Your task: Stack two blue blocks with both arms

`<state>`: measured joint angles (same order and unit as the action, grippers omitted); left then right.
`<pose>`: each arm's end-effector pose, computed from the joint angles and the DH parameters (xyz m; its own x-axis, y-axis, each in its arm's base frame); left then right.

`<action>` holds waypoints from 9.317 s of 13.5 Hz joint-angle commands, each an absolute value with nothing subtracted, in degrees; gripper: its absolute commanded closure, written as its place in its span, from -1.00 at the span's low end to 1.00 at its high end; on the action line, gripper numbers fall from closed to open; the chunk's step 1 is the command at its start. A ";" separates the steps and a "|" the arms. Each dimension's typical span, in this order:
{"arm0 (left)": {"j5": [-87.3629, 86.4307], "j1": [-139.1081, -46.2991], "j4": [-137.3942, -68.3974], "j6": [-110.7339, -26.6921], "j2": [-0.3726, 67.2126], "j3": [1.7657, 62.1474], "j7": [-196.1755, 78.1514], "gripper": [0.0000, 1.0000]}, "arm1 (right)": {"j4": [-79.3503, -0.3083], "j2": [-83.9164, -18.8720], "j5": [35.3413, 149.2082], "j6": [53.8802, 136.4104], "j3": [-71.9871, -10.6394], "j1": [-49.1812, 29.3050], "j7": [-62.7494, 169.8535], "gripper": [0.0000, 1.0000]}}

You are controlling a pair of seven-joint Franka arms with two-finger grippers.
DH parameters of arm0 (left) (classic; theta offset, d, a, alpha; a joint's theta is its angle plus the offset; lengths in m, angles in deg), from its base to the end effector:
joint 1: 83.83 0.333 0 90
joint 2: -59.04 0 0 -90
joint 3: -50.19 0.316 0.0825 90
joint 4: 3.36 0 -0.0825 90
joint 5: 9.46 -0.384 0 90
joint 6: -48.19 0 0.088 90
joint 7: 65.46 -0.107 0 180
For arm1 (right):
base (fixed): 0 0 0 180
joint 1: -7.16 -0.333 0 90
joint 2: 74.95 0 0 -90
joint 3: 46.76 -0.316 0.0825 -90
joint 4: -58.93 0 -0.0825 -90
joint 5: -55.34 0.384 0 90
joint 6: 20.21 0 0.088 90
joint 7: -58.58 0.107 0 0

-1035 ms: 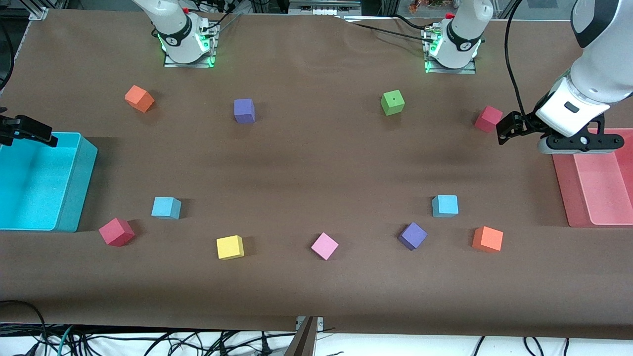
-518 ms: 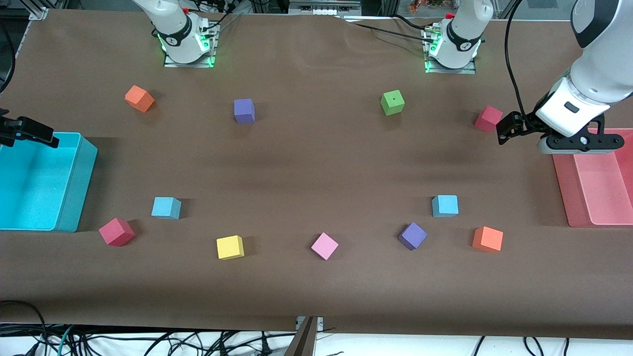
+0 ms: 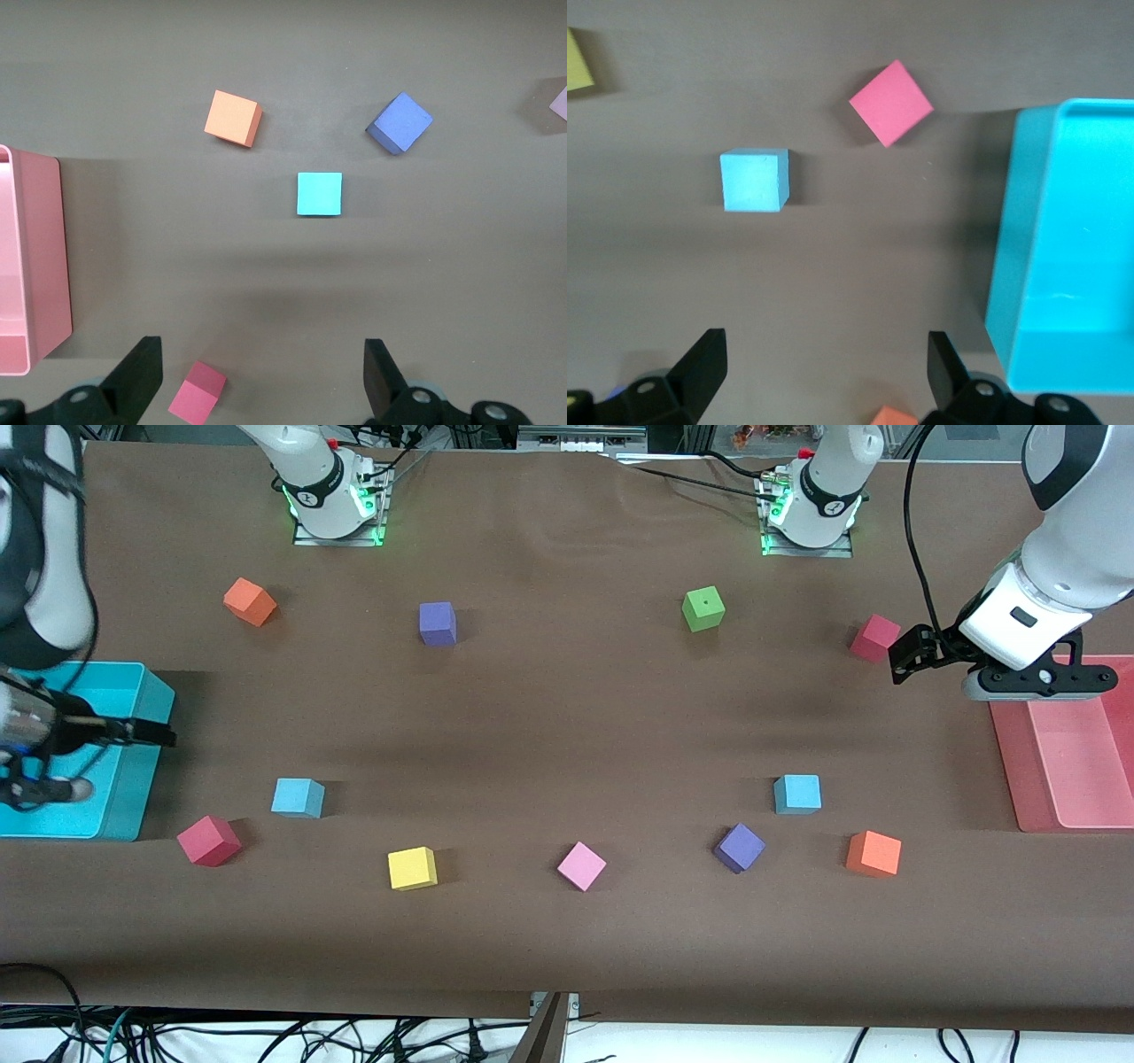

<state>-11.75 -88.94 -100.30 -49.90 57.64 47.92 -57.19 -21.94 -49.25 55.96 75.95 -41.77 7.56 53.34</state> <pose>0.5654 -0.0692 0.5655 1.0000 0.0098 0.0011 0.0098 -0.9992 -0.0388 0.6680 -0.0525 0.4313 0.9835 -0.0006 -0.1808 0.0014 -0.9999 0.0109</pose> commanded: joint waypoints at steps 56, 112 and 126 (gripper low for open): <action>-10.69 -89.37 -98.81 -48.67 56.84 48.17 -57.11 -1.00 | -14.46 -24.23 60.71 105.21 -47.55 -42.15 113.08 -1.00; -10.42 -89.28 -100.13 -51.55 49.83 48.26 -57.03 -1.00 | -36.70 -27.05 137.17 100.72 -48.61 -21.58 -67.80 -1.00; -11.21 -92.62 -109.00 -84.34 31.54 48.00 -57.03 -1.00 | -36.52 -26.26 139.98 101.78 -48.61 -23.78 -68.33 -1.00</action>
